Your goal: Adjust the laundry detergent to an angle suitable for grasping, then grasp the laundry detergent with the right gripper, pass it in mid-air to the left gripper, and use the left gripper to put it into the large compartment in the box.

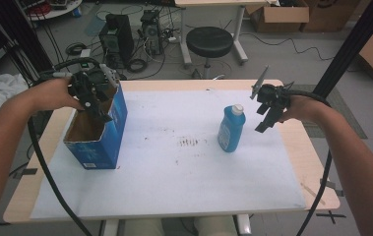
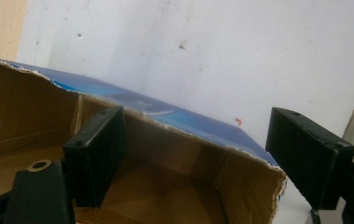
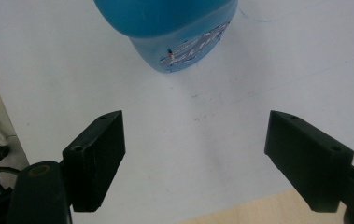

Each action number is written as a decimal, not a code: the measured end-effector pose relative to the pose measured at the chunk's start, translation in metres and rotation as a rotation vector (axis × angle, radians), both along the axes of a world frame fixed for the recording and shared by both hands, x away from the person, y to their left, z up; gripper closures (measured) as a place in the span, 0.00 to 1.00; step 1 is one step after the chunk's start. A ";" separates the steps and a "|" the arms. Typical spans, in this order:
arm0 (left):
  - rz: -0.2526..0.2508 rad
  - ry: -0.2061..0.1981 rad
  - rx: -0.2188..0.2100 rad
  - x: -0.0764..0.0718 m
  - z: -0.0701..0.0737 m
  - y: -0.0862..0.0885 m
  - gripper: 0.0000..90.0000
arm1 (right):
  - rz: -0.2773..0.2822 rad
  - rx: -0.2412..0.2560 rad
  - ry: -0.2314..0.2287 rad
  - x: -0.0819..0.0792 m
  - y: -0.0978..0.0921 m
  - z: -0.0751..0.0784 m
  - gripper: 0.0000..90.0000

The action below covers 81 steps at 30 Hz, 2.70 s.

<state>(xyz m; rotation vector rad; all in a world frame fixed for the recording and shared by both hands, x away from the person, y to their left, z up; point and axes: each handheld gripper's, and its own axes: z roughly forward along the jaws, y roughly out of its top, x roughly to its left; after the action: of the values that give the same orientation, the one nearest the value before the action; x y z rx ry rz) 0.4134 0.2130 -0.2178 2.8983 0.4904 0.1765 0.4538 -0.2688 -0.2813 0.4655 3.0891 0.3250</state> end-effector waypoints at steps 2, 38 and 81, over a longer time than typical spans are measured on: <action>-0.001 0.000 0.000 -0.001 0.001 0.000 0.23 | -0.001 0.001 -0.001 -0.001 -0.001 0.001 0.22; 0.011 -0.003 -0.008 -0.003 0.002 0.005 0.23 | -0.004 0.004 -0.001 -0.002 -0.002 0.002 0.22; 0.008 -0.012 -0.011 -0.004 -0.002 0.005 0.23 | -0.121 0.072 -0.047 -0.024 -0.026 -0.028 0.21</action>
<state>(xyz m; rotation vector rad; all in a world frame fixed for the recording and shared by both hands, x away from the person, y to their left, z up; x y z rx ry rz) 0.4095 0.2184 -0.2198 2.8838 0.4988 0.1914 0.4301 -0.2944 -0.3096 0.6329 2.9949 0.4396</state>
